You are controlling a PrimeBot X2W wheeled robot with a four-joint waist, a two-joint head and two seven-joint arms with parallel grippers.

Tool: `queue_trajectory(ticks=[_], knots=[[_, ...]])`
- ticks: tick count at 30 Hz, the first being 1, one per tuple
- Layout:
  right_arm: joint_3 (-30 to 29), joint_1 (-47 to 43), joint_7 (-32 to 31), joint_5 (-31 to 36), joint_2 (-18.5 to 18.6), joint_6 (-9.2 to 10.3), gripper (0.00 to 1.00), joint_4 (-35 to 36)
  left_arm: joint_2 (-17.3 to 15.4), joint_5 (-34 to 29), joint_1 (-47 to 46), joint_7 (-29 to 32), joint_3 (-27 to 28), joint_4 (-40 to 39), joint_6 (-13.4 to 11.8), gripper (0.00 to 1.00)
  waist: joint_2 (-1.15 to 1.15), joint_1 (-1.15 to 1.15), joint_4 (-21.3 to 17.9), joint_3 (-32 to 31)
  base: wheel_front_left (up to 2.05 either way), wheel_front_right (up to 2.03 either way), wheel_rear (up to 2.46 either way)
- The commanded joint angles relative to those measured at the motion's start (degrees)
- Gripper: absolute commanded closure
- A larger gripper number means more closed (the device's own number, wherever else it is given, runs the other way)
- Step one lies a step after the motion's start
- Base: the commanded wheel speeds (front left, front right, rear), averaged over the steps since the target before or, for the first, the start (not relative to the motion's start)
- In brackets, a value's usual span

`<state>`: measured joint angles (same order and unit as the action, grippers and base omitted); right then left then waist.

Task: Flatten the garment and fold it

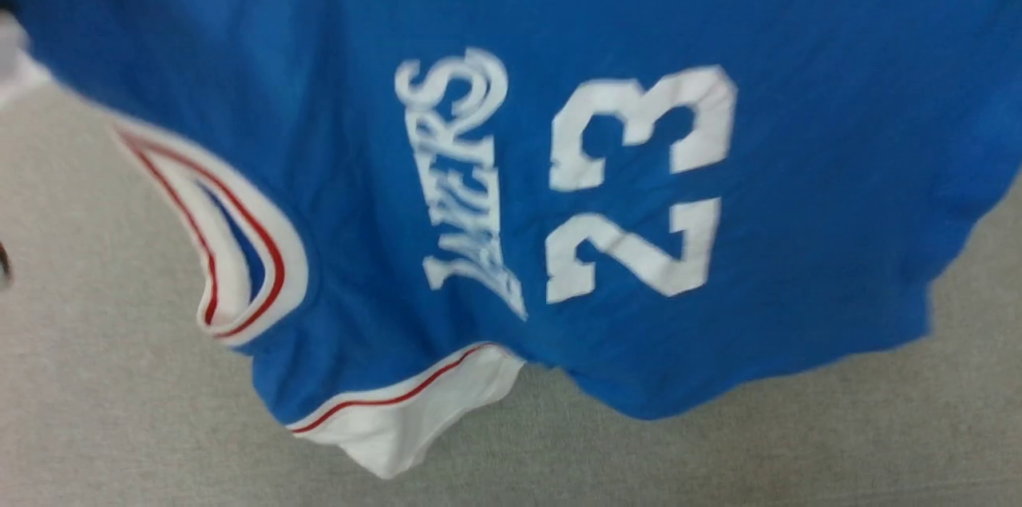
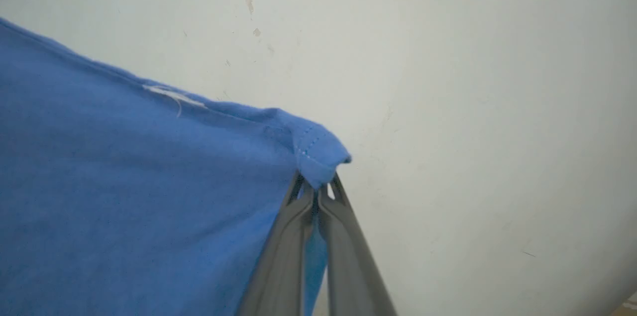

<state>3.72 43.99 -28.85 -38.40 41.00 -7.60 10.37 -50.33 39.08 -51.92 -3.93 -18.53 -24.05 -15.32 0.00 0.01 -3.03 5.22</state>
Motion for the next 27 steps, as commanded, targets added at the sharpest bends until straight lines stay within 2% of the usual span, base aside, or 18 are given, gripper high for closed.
queue_trajectory(ticks=[1, 7, 13, 21, 27], knots=[[0.3, 2.5, 1.0, 0.1, 0.4, 0.11, 1.0, -1.0, -0.2, -0.3, -3.3, 0.7, -0.3, 1.8, 1.3, 1.0, 0.0, -0.01, -0.2, 7.7, 0.0, 0.0, 0.0], [3.4, 14.0, 6.0, 2.3, 1.0, 0.11, 1.0, -8.2, 1.5, -4.1, -17.9, 1.7, -3.6, 12.2, 7.5, 1.0, 0.0, -0.01, -0.3, 17.7, 0.0, 0.0, 0.0], [7.1, 28.2, 13.4, 5.7, -3.4, 0.11, 1.0, -20.2, 5.9, -9.0, -32.9, -0.5, -6.5, 27.1, 11.9, 1.0, 0.0, -0.01, -0.8, 24.9, 0.0, 0.0, 0.0], [13.5, 44.1, 22.9, 10.8, -8.1, 0.11, 1.0, -35.7, 11.7, -13.8, -50.1, -8.7, -6.6, 43.5, 13.7, 1.0, 0.0, -0.01, -0.6, 30.3, 0.0, 0.0, 0.0], [16.3, 50.2, 28.3, 13.8, -9.5, 0.11, 1.0, -42.9, 13.7, -16.1, -55.2, -10.8, -5.8, 48.0, 14.4, 1.0, 0.0, -0.01, 0.6, 33.0, 0.0, 0.0, 0.0]])
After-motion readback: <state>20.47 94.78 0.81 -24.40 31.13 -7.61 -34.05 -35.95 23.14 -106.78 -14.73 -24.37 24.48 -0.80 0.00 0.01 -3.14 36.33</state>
